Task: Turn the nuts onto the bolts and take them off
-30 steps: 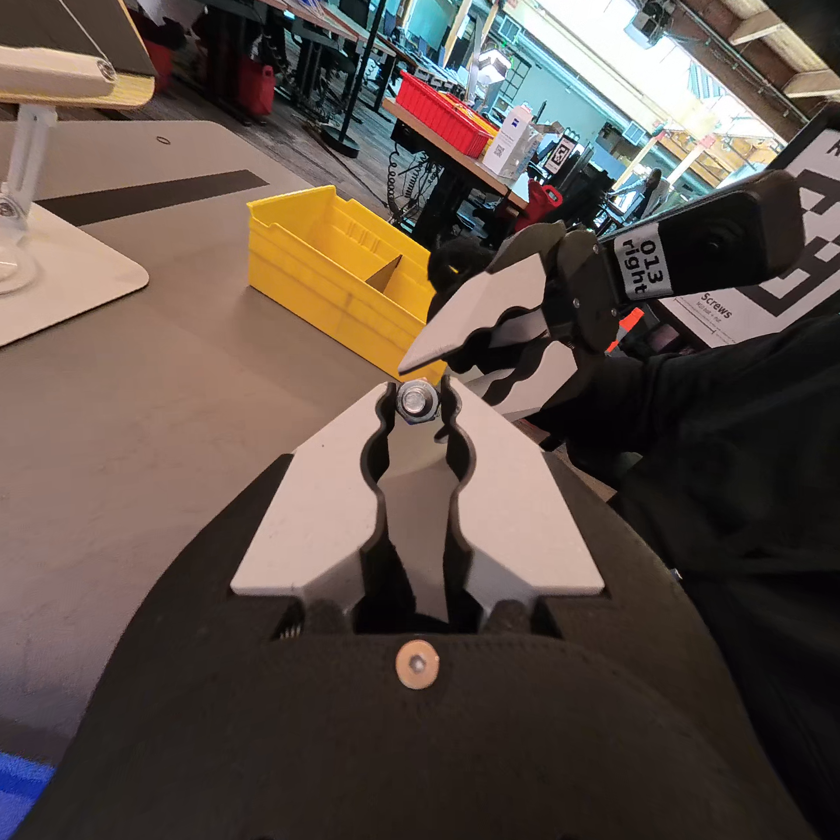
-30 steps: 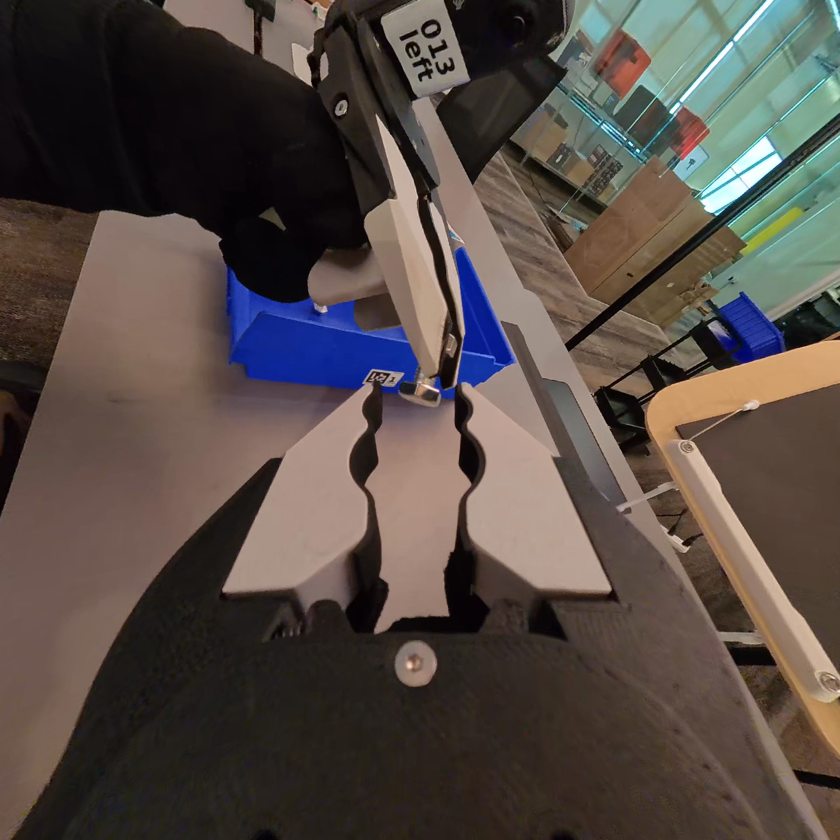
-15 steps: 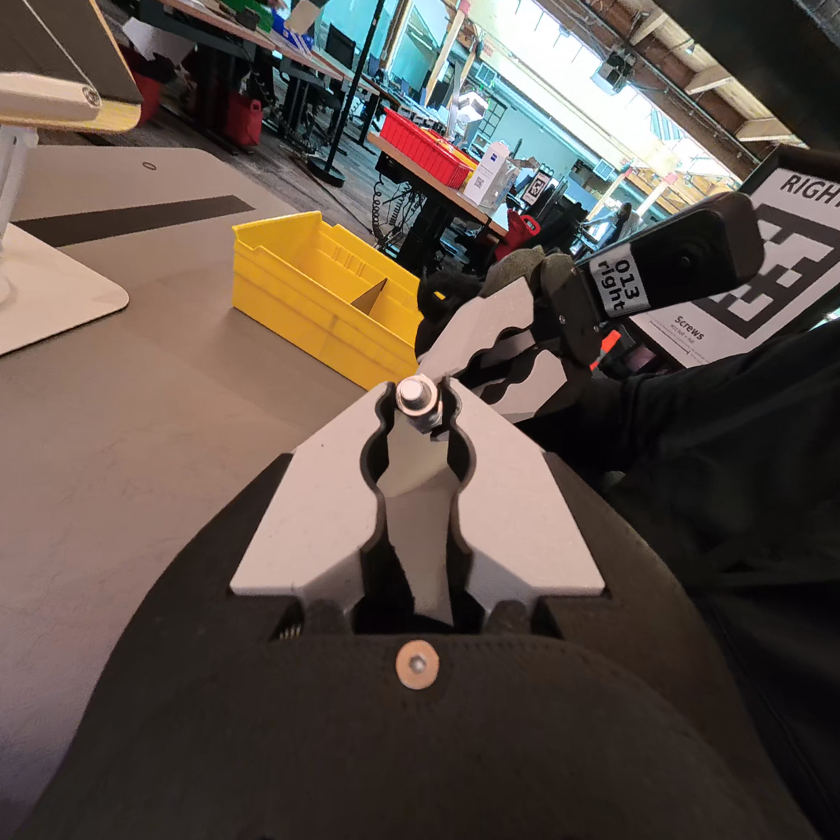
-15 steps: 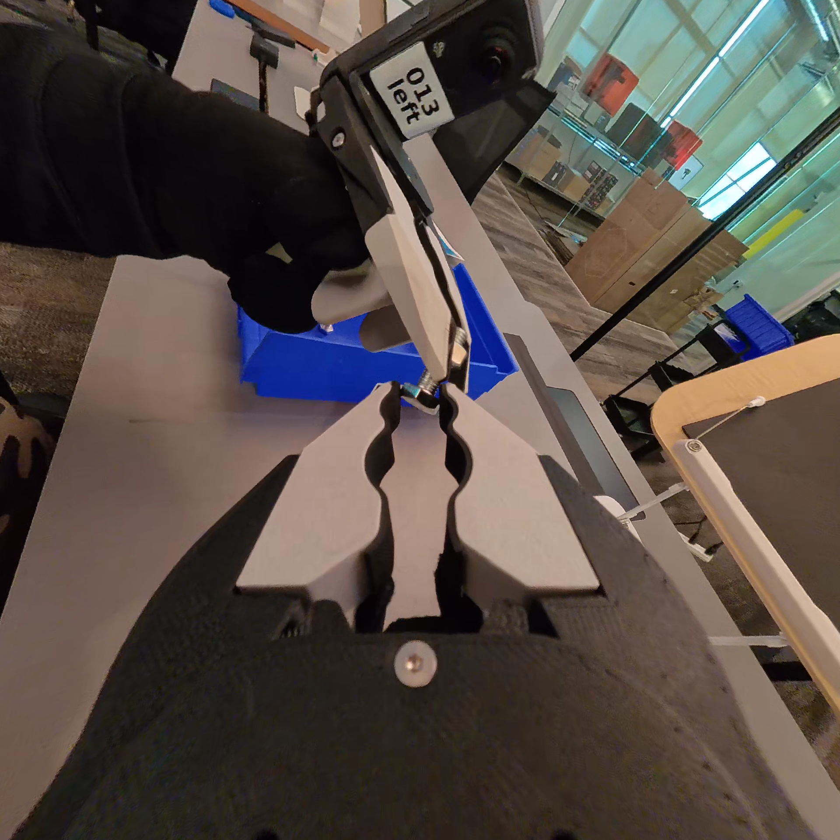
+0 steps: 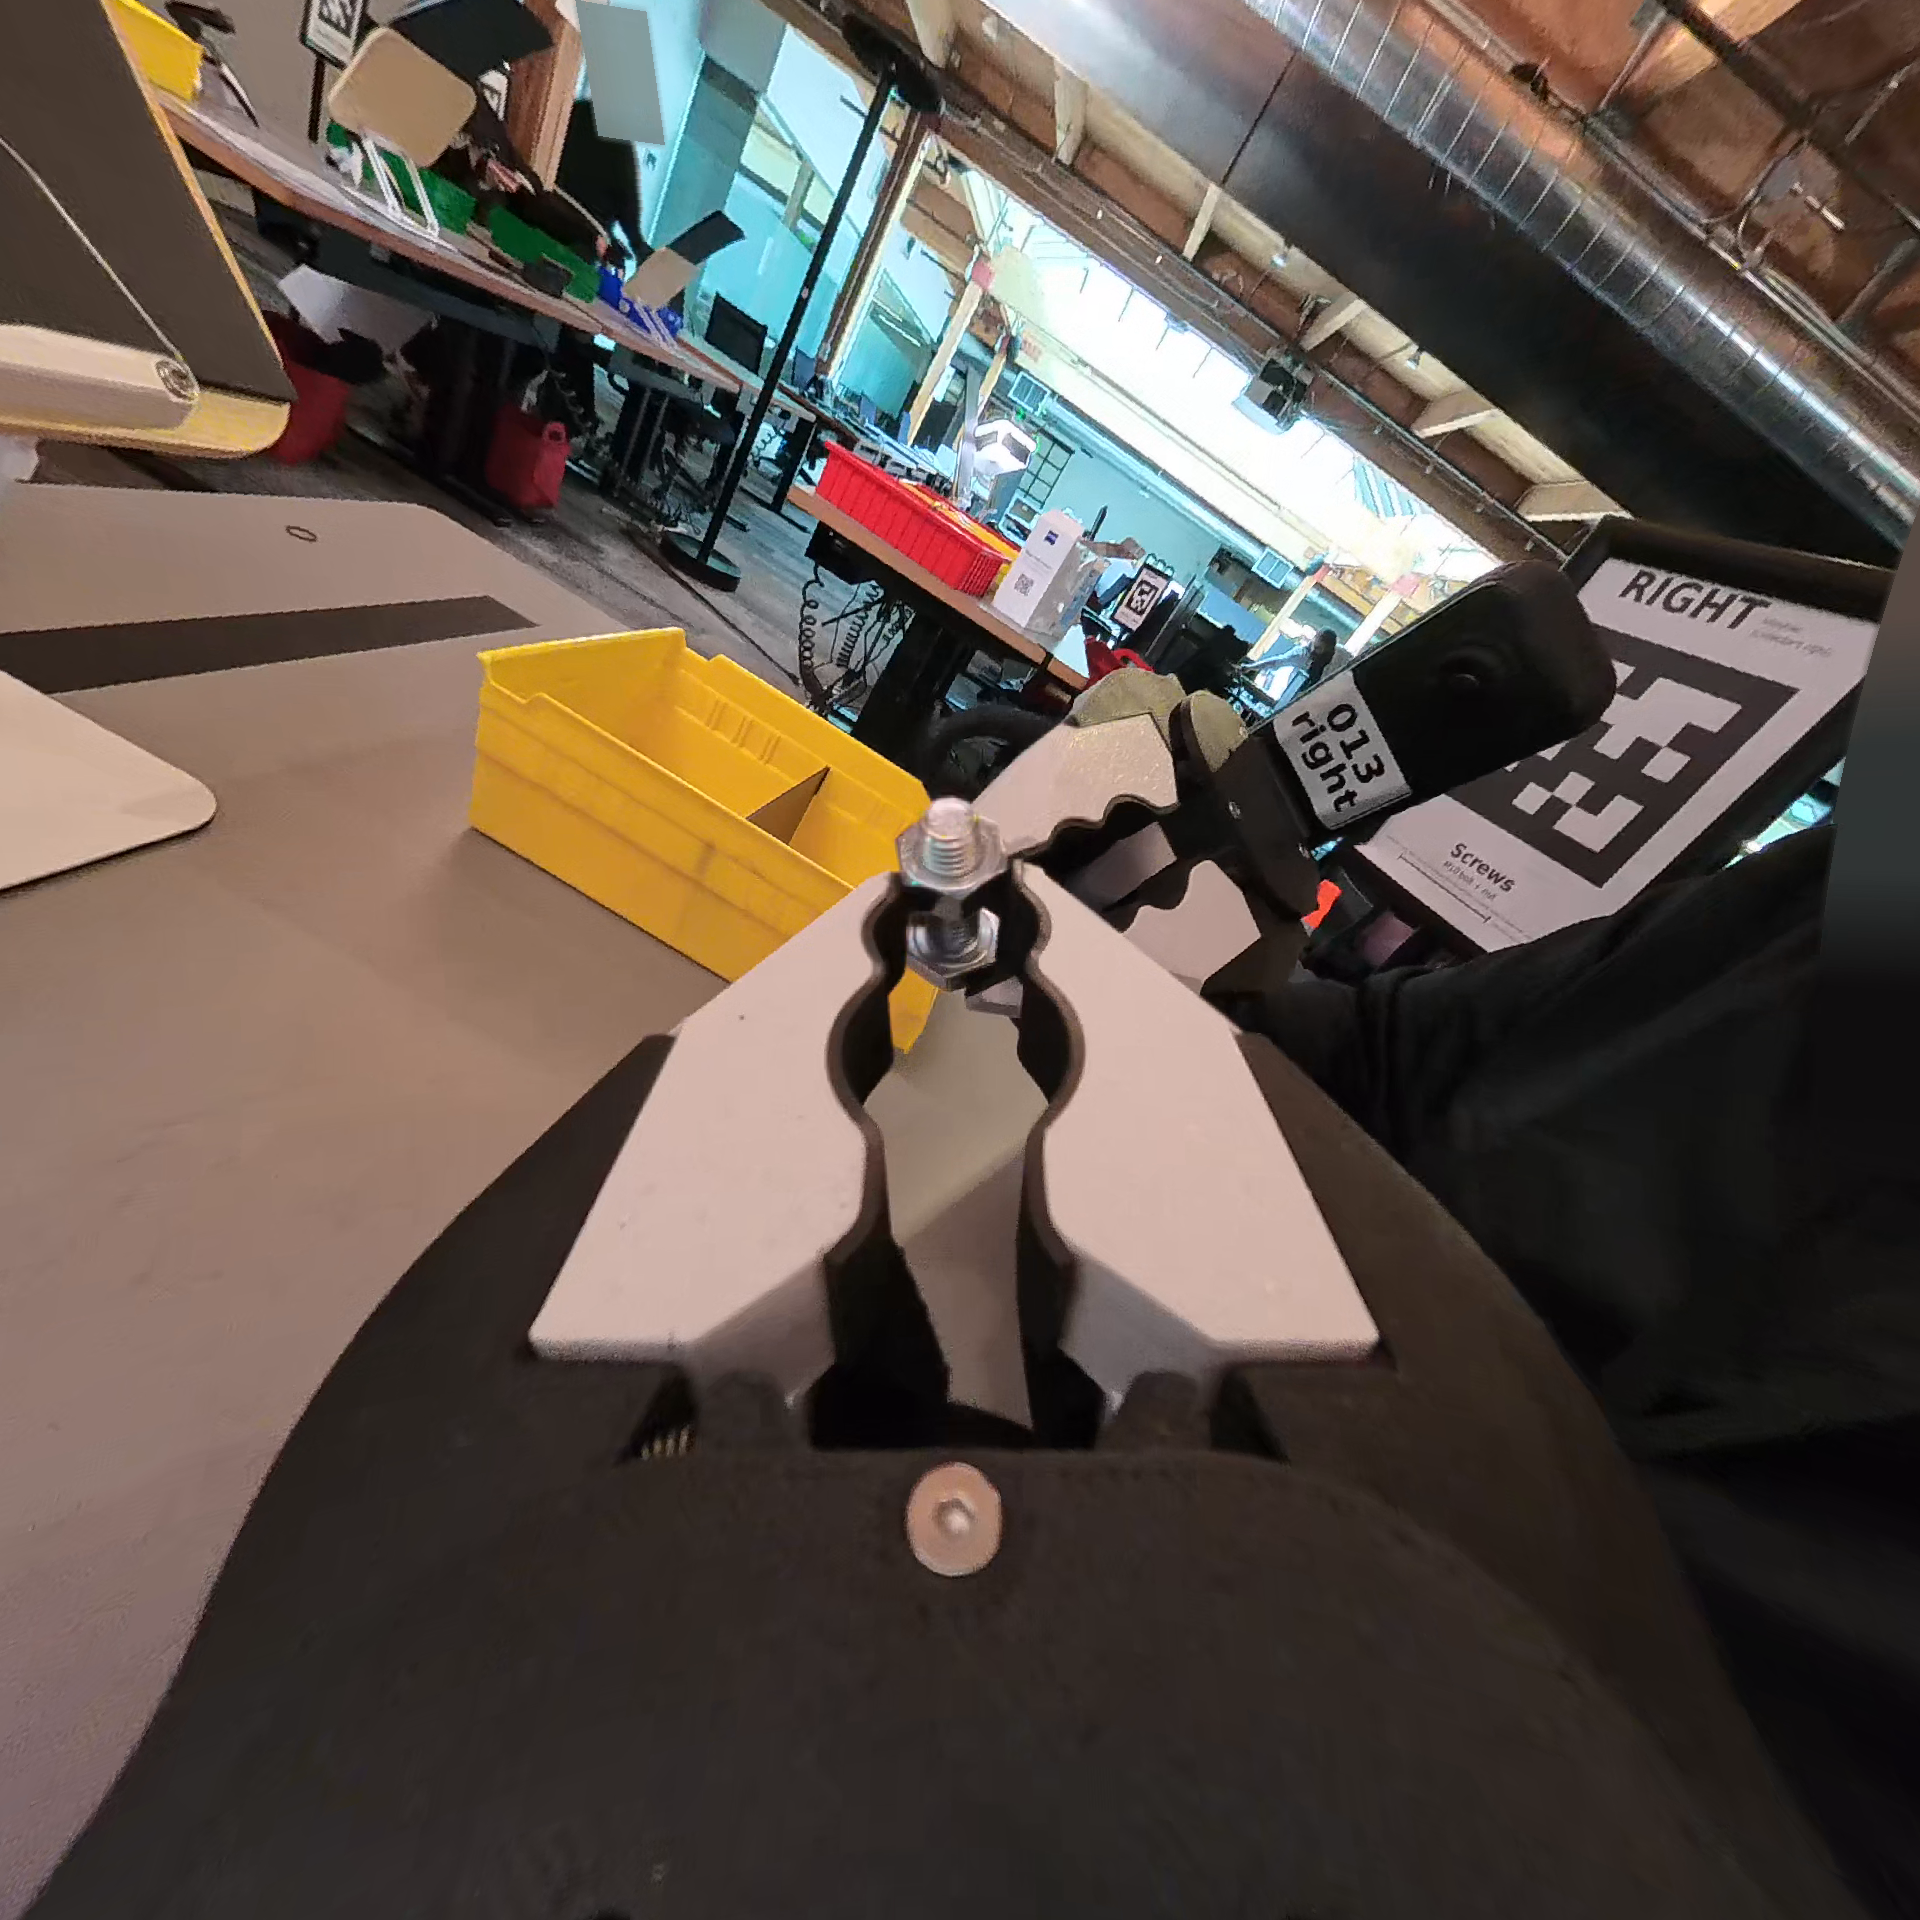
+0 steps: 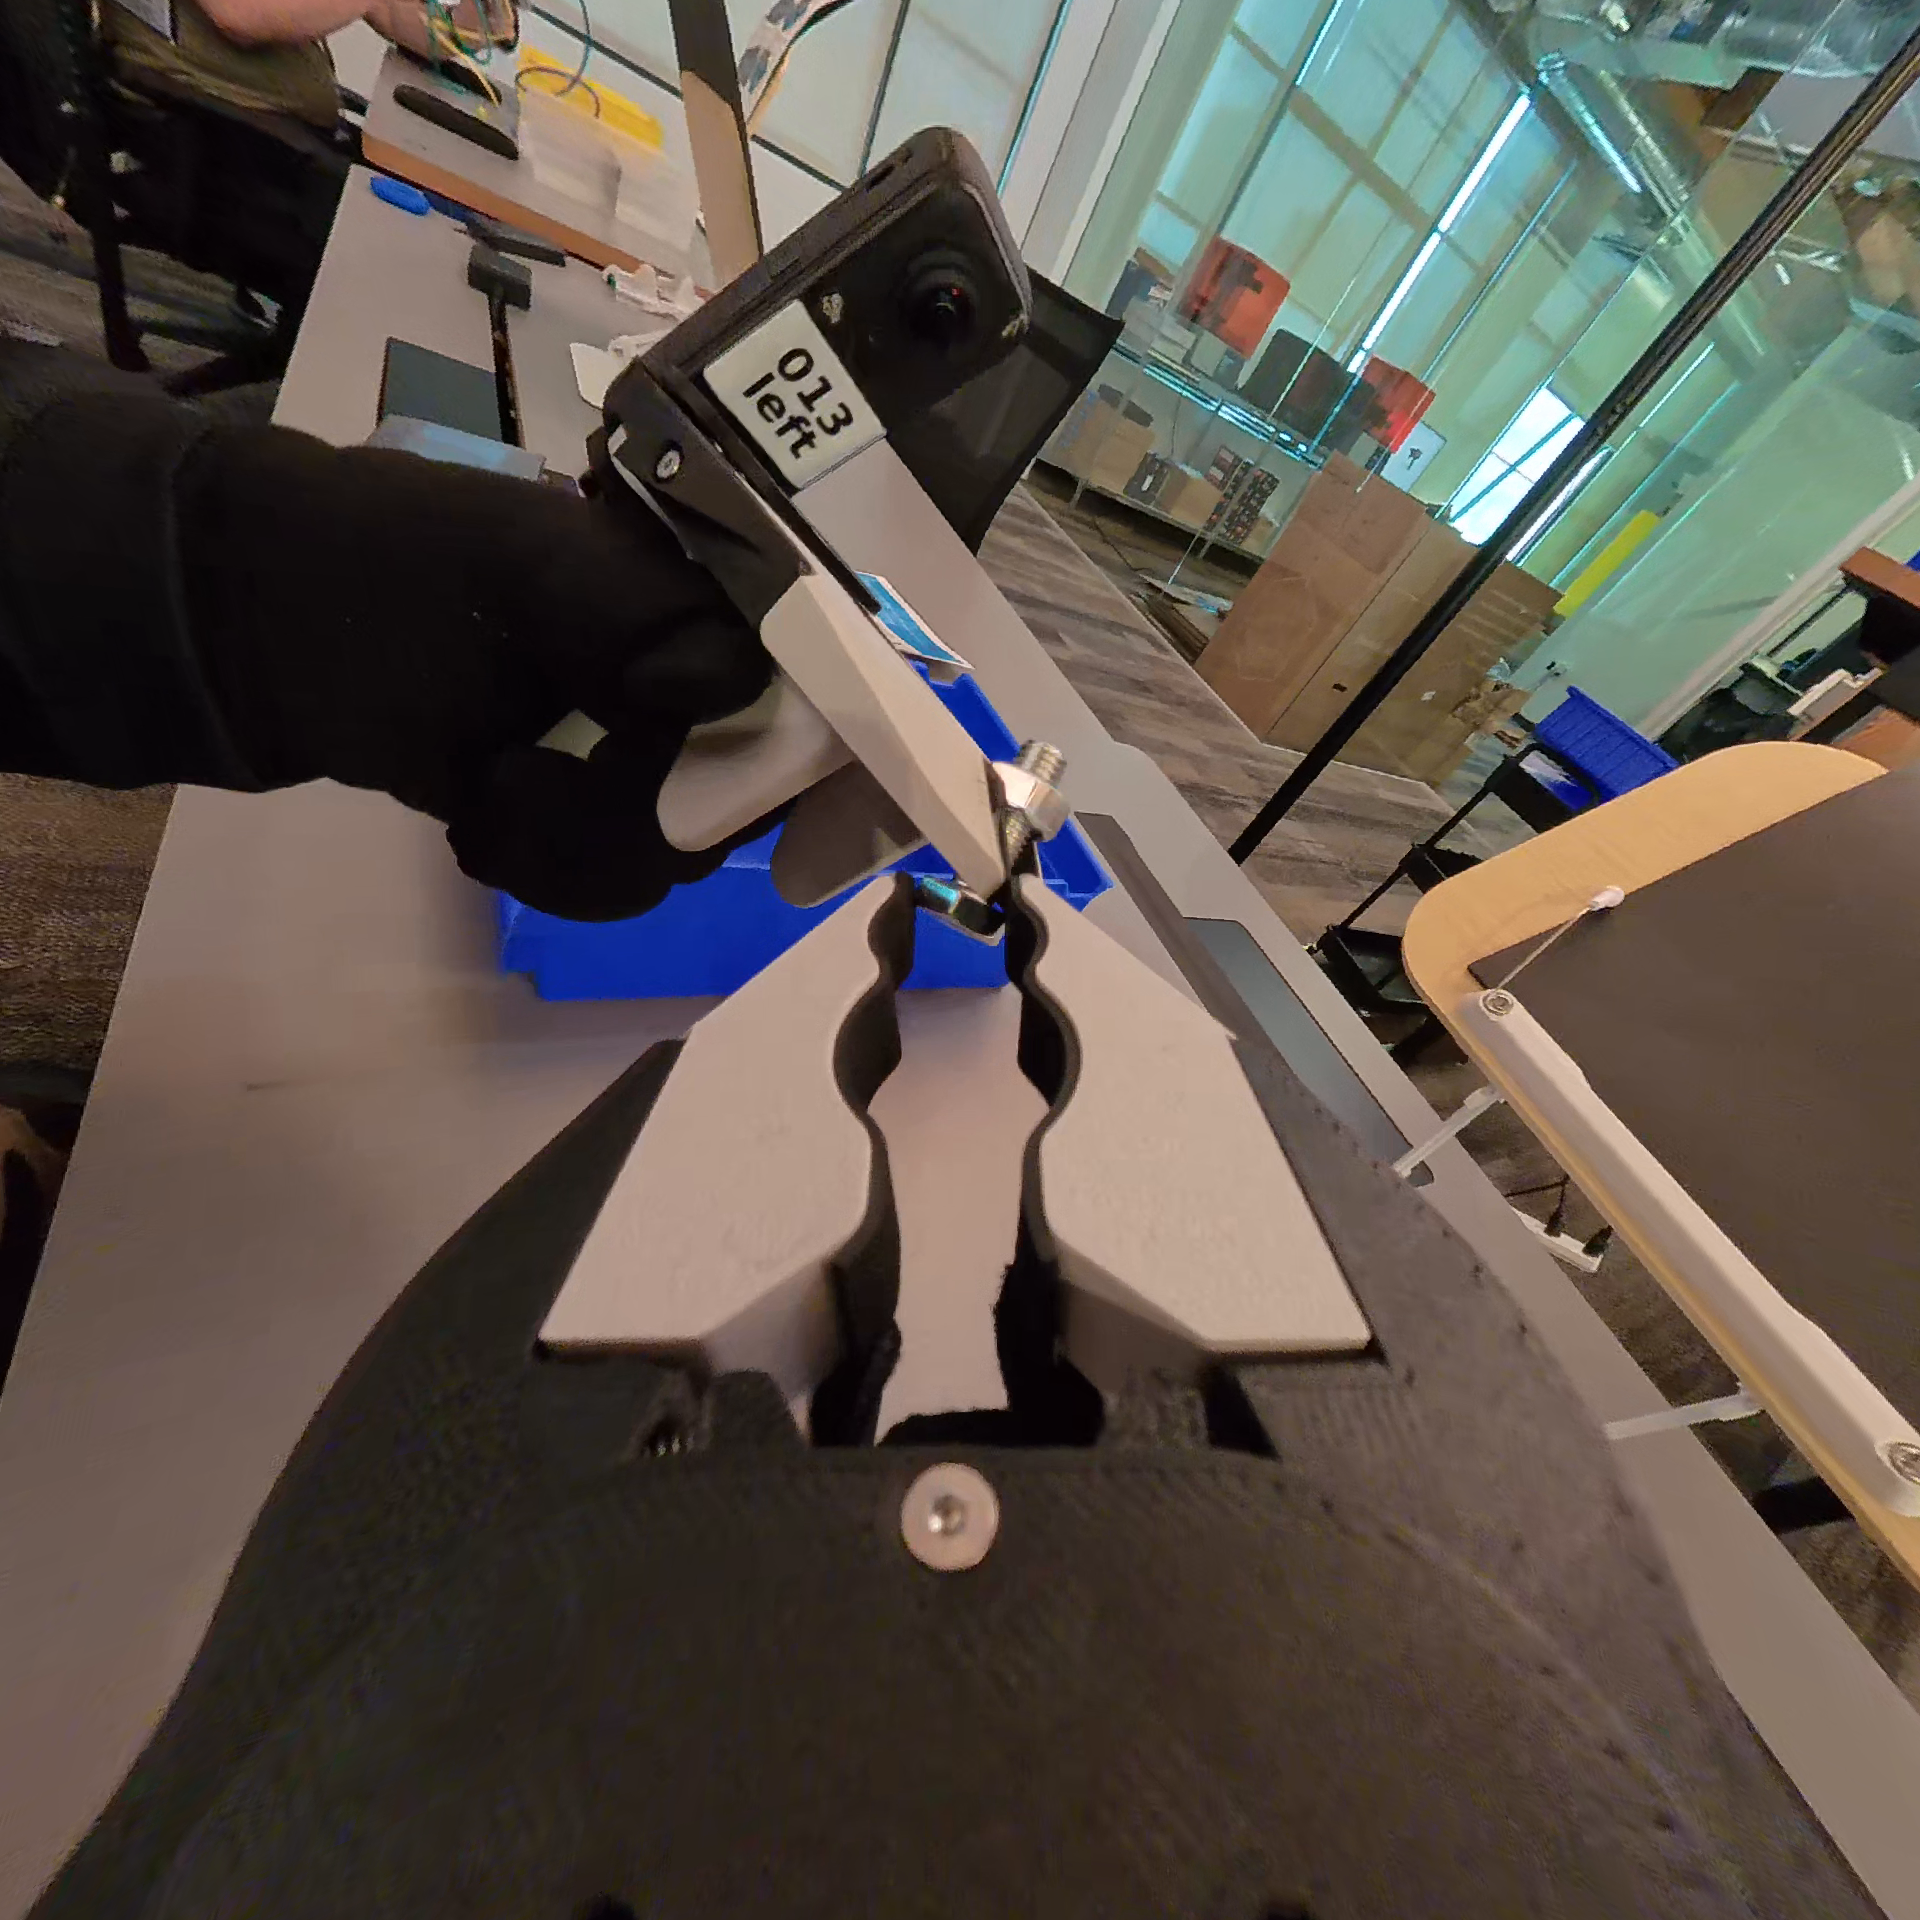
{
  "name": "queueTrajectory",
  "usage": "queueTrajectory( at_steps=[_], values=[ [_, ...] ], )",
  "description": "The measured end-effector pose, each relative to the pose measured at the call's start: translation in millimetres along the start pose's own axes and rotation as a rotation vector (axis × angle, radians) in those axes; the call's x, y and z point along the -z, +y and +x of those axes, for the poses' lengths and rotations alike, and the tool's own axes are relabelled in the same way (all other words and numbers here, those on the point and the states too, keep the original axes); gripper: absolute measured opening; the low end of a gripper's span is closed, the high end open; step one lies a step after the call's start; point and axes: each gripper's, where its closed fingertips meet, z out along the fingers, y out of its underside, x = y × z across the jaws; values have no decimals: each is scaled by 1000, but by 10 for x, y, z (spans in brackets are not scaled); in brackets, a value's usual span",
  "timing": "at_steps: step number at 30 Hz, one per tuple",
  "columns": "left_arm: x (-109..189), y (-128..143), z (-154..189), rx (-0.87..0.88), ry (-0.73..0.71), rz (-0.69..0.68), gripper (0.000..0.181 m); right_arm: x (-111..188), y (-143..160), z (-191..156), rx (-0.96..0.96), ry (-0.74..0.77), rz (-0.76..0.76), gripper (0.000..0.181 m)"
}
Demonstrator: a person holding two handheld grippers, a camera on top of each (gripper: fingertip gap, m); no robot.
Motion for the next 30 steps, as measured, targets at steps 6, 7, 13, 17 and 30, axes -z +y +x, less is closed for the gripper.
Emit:
queueTrajectory(
  at_steps=[6, 7, 13, 17, 30],
  values=[
    [0, -16, -8, -37, -23, 14, 15, 1, -5, 2, -2, -18, -4, 20],
    [-1, -15, -10, -39, -23, 15, 15, 3, -1, -3, 5, -21, -11, 19],
    [102, -123, -55, -22, -31, 77, 15, 60, 22, 57, 101, 19, -65, 19],
    [118, -65, -169, -141, -166, -10, 15, 143, -60, 165, 41, 11, -33, 20],
    [-14, 172, -302, -673, -550, -349, 15, 58, -21, 131, -338, -136, 25, 15]
  ],
)
